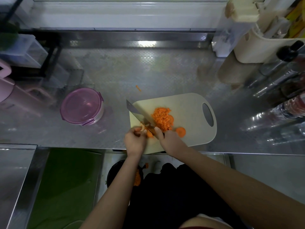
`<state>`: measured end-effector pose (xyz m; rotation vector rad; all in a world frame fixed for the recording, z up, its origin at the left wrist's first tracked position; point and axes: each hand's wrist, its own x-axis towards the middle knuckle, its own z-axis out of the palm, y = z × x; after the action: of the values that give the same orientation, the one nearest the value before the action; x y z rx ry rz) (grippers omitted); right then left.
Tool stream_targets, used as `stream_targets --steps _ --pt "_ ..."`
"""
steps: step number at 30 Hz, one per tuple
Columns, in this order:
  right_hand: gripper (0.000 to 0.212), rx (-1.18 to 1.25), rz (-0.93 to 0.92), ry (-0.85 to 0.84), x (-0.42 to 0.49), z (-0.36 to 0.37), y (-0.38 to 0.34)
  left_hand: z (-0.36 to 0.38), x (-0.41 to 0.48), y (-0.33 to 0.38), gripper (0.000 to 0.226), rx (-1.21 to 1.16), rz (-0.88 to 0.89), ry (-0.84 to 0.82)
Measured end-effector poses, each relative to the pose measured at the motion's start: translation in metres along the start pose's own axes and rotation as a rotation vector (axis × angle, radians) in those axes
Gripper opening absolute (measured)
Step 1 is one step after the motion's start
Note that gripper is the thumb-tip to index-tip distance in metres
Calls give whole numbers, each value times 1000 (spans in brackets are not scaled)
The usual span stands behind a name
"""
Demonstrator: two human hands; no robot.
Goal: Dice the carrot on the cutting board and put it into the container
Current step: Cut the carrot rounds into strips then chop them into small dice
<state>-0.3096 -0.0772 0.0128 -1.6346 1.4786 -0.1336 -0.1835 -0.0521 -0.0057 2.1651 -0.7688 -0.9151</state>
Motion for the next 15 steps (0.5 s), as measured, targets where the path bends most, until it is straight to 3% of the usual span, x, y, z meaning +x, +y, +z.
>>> stream_targets --steps 3,6,15 --pt "61 9 0 0 0 3 1 -1 -5 -1 18 9 -41 29" --pt "63 16 6 -16 -1 1 -2 0 -6 -1 4 37 -76 -3" --pt "63 26 -10 -16 -5 -7 -4 1 -6 3 5 105 -174 20"
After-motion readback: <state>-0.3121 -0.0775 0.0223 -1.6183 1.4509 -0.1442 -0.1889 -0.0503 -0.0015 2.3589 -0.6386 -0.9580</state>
